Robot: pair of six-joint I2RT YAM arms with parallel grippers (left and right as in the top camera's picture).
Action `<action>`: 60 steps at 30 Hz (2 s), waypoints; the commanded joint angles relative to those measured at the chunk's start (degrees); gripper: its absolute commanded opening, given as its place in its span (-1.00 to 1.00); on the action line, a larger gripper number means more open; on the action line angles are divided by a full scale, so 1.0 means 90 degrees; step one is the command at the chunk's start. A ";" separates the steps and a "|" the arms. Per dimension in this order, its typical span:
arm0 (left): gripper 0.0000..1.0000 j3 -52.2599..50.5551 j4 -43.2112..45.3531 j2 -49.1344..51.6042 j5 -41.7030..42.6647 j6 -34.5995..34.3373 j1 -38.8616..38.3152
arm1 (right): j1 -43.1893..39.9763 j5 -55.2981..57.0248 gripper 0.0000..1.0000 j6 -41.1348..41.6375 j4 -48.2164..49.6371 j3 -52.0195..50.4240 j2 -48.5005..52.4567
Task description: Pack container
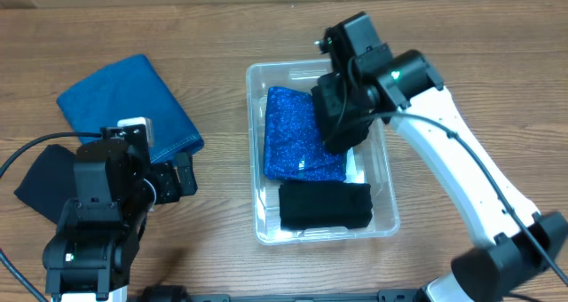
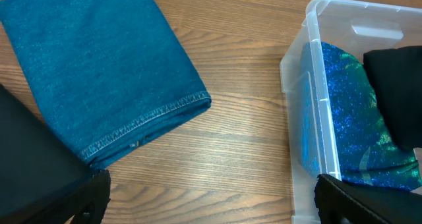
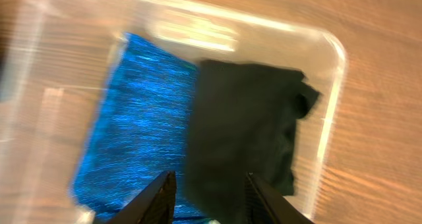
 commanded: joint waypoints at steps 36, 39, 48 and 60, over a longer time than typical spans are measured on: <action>1.00 0.0415 -0.1166 0.2127 0.0984 -0.1851 0.7669 | -0.4342 -0.2106 1.00 0.0236 -0.2975 0.3084 0.0527; 1.00 0.0415 -0.0731 0.3116 0.0869 -0.1797 0.7958 | -0.4342 -0.2106 1.00 0.0236 -0.2970 0.3084 0.0527; 1.00 0.0410 0.1105 0.5753 0.2744 0.0935 0.7849 | -0.4342 -0.2101 1.00 0.0231 -0.2951 0.3084 0.0527; 0.07 0.0410 0.1962 0.6768 0.3432 0.1603 0.6458 | -0.4342 -0.1933 1.00 0.0209 -0.2990 0.3084 0.0527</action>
